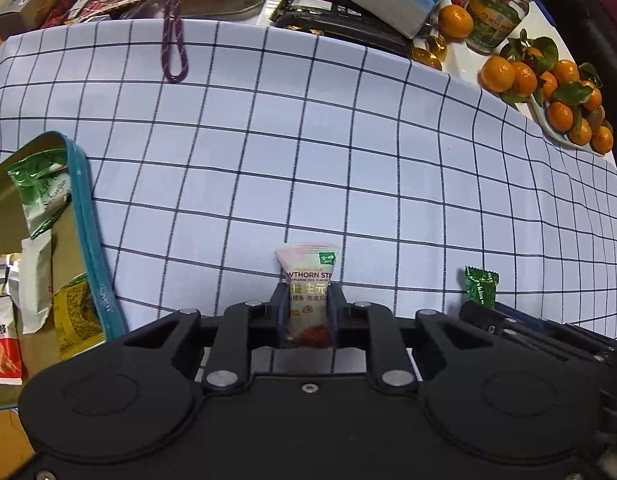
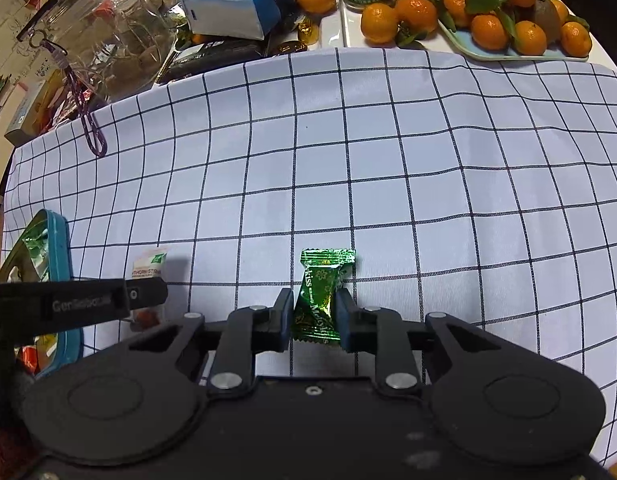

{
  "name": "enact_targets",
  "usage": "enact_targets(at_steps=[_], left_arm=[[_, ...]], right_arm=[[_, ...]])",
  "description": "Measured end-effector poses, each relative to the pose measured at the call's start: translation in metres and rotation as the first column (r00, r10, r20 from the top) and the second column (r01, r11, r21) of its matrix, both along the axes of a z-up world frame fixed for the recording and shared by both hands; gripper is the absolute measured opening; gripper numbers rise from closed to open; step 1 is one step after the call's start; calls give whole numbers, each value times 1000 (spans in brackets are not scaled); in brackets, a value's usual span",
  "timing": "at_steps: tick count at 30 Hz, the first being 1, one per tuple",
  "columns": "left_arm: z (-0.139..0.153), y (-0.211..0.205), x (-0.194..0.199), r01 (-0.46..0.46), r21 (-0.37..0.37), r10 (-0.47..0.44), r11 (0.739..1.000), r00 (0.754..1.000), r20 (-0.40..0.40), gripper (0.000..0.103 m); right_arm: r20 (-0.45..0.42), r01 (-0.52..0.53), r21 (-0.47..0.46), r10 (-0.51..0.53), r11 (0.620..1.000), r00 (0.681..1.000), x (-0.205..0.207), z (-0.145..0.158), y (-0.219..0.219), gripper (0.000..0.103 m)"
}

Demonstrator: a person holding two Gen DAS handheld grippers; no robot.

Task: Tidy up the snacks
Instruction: 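Carry the hawthorn bar and green candy over the tray with both tools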

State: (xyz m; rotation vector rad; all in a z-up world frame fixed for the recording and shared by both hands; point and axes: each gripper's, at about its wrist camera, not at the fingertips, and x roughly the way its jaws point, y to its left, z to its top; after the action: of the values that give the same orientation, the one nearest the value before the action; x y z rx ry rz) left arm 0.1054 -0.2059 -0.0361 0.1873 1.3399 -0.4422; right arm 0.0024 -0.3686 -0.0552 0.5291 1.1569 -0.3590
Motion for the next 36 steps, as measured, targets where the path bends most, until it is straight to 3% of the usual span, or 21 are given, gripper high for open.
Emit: enact_targets(at_steps=[6, 13, 25, 36], left_arm=[[15, 23, 4, -43, -20, 44, 999, 999, 14, 26], [33, 60, 12, -108, -37, 109, 993, 993, 39, 26], [53, 149, 32, -247, -15, 247, 969, 962, 120, 26], [48, 214, 44, -404, 43, 395, 914, 909, 135, 26]], right_arm=[[-28, 49, 45, -48, 998, 998, 0, -6, 1, 24], [25, 52, 40, -53, 998, 998, 15, 16, 26, 24], [106, -97, 9, 96, 995, 990, 61, 40, 114, 24], [173, -196, 4, 193, 981, 966, 76, 50, 158, 24]])
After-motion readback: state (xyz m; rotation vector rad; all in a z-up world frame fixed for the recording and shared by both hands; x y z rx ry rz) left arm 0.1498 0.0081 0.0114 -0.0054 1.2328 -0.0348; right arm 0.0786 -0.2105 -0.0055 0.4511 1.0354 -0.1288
